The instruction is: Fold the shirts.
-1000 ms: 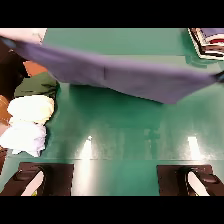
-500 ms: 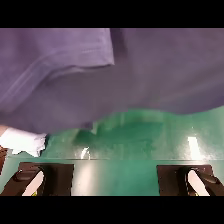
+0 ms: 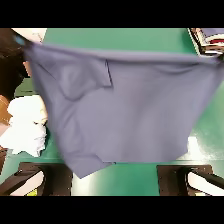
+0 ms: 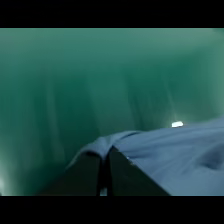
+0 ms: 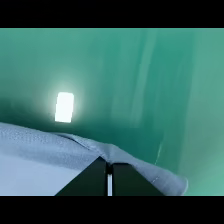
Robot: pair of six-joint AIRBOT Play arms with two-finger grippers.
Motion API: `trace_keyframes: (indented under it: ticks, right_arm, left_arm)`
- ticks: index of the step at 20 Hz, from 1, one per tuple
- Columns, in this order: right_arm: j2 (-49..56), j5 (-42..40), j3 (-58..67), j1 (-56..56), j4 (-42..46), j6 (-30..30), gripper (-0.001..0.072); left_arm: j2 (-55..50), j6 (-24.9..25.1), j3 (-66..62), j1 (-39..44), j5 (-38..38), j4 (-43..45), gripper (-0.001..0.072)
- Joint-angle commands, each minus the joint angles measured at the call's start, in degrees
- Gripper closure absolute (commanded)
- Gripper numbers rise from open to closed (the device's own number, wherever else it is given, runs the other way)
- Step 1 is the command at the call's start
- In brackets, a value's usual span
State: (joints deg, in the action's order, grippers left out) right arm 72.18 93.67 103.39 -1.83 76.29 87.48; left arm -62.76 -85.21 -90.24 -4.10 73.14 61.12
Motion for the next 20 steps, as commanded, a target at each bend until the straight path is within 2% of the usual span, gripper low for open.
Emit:
trace_keyframes:
  ticks: [1, 6, 10, 12, 15, 17, 20]
  right_arm:
    - [11.93, -1.31, -5.11, -1.18, 0.83, 0.11, 0.07]
    - [24.48, -12.98, -5.16, -1.2, -0.26, -0.52, 0.07]
    - [25.81, -21.49, -5.16, -1.07, -0.17, -0.55, 0.07]
    - [24.74, -21.24, -5.18, -1.07, 0.0, -0.7, 0.07]
    - [21.9, -18.47, -8.5, -2.14, 0.55, -2.1, 0.07]
    - [19.47, -19.19, -14.25, -3.13, 0.26, -2.08, 0.07]
    - [17.84, -20.79, -21.66, -5.14, 0.26, -2.05, 0.07]
  left_arm:
    - [-11.74, 1.09, 6.62, -0.04, -2.67, -0.26, 0.0679]
    - [-26.8, 5.81, 3.67, -0.04, -17.92, -4.59, 0.068]
    - [-31.02, 6.21, -0.87, -0.04, -19.78, -4.55, 0.0679]
    - [-30.91, 6.84, -1.07, -0.13, -16.85, -3.72, 0.0679]
    - [-30.56, 7.65, 0.02, 0.35, -3.19, 2.91, 0.0681]
    - [-30.45, 7.5, 3.85, 0.35, -1.4, 6.12, 0.068]
    - [-30.45, 7.45, 9.94, 0.37, -3.65, 5.62, 0.0679]
